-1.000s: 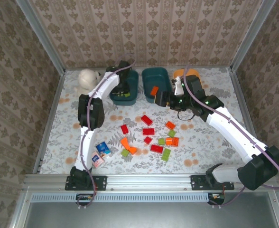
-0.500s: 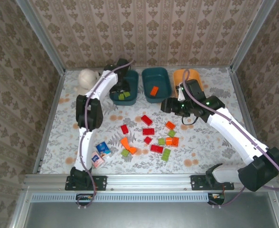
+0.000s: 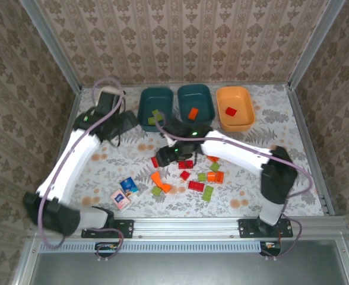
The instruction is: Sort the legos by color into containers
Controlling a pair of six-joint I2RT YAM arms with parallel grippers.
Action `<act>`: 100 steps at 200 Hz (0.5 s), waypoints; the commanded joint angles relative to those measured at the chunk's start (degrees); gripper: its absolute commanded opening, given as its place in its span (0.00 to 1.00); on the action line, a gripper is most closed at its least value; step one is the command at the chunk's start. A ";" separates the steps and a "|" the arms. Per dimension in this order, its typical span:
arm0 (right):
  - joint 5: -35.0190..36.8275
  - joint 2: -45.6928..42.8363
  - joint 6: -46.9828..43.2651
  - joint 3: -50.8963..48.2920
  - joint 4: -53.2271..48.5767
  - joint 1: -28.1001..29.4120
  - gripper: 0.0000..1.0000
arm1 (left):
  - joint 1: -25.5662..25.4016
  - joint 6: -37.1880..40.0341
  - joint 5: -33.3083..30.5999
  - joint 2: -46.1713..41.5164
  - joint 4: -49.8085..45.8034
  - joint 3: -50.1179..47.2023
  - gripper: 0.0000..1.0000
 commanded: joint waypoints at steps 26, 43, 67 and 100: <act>5.31 15.27 -0.58 12.61 -4.28 2.40 0.78 | 0.34 -7.47 -0.06 -24.61 -3.76 -16.64 0.80; 6.33 18.81 -1.19 15.28 -4.45 2.59 0.78 | 0.40 -7.81 -0.68 -29.71 -5.86 -17.66 0.81; 7.68 23.66 -1.66 19.47 -6.07 2.59 0.75 | 0.38 -7.36 -0.67 -31.43 -8.75 -16.79 0.81; 9.47 28.05 -2.02 22.90 -5.74 2.57 0.69 | 0.42 -6.43 0.19 -31.45 -8.16 -15.37 0.81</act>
